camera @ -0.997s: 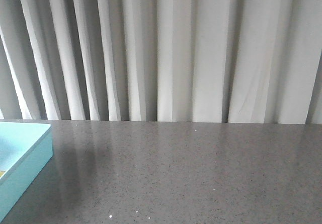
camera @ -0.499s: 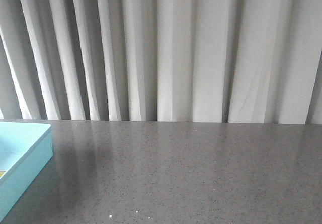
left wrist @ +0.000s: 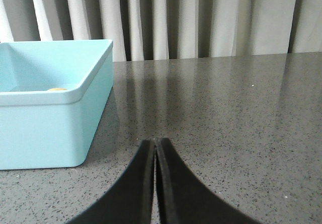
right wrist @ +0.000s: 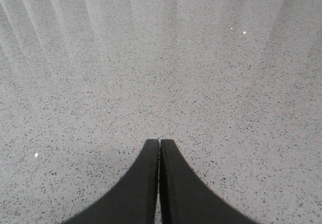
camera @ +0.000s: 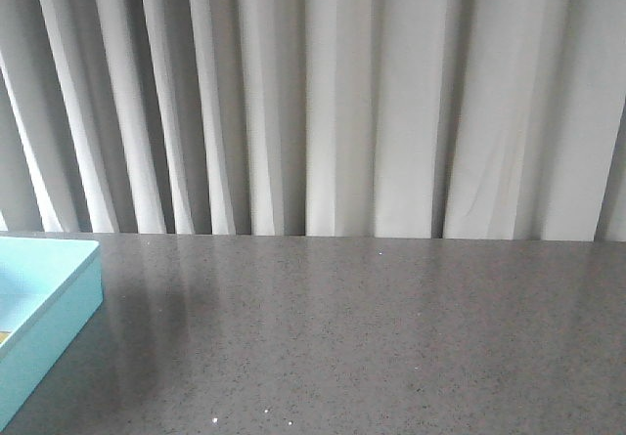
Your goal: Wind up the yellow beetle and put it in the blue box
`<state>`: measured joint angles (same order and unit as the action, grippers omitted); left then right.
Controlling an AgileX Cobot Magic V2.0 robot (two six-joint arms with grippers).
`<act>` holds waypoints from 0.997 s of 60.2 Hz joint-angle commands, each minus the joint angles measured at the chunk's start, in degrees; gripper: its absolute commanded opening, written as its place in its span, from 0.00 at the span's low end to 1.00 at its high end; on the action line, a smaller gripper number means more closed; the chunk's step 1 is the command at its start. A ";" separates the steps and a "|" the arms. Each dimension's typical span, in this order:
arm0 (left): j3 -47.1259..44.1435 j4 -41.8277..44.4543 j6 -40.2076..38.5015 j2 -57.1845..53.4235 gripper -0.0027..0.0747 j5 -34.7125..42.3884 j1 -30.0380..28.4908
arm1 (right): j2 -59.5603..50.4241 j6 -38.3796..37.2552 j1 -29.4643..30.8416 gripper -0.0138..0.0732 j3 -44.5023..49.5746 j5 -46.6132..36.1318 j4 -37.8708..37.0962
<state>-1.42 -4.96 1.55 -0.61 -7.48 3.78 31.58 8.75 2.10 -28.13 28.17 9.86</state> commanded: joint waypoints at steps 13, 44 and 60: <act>0.44 0.11 -0.96 -0.13 0.03 3.69 0.31 | 0.12 0.36 0.27 0.15 -1.36 -3.85 -0.39; 0.44 0.16 -0.91 -0.13 0.03 3.69 0.31 | 0.12 0.36 0.27 0.15 -1.36 -3.85 -0.39; 0.44 0.16 -0.91 -0.13 0.03 3.69 0.31 | -7.35 0.47 0.27 0.15 -1.36 -3.34 -1.91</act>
<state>-1.42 -4.67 1.07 -0.61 -7.59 3.78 27.85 8.75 2.10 -27.95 28.39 9.29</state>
